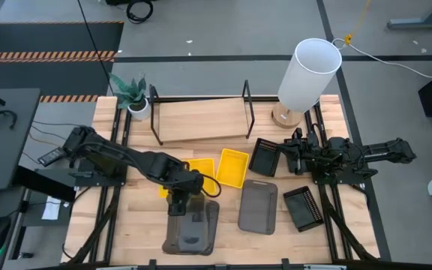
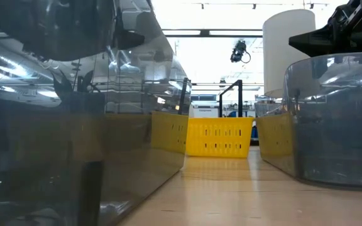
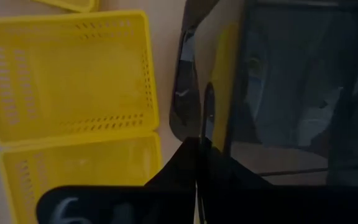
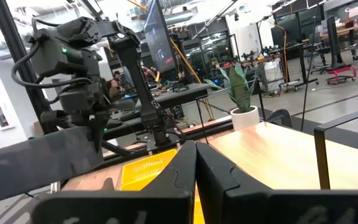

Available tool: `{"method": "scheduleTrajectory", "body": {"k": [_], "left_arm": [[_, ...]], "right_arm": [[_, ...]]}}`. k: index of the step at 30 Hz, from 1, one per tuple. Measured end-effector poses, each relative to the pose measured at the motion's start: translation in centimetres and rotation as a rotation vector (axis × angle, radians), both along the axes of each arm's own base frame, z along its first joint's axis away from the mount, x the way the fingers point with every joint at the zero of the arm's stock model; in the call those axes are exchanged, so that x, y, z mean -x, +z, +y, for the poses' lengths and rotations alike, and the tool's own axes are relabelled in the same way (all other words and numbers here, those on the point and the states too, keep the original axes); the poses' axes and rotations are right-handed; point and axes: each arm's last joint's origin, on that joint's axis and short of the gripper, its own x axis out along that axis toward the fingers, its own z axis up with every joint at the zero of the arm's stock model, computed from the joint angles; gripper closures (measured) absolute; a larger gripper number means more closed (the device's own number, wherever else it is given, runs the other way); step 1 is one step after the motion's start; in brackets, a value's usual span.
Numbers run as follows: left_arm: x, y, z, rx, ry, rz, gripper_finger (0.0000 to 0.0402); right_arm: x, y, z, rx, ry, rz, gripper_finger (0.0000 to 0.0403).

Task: Stack baskets on shelf by color
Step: Stack the left large black bin on top of the middle large black bin

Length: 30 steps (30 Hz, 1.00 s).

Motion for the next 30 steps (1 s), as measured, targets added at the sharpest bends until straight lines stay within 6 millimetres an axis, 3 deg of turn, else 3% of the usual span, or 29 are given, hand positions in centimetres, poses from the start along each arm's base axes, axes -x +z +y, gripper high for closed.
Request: {"method": "scheduleTrajectory", "body": {"k": [10,18,30], "left_arm": [[-0.9,-1.8,-1.4,-0.085,-0.090,0.015,0.0393],[-1.4,-1.9,-2.1,-0.112,-0.096,-0.054,0.0391],[-1.7,-1.8,-1.5,-0.106,-0.140,-0.068,0.0391]], "right_arm": [[0.0,0.0,0.0,0.000,0.000,0.000,0.0387],[0.0,0.0,0.0,0.000,0.000,-0.001,0.0387],[0.0,0.1,0.0,-0.001,0.000,-0.008,0.0387]]}}
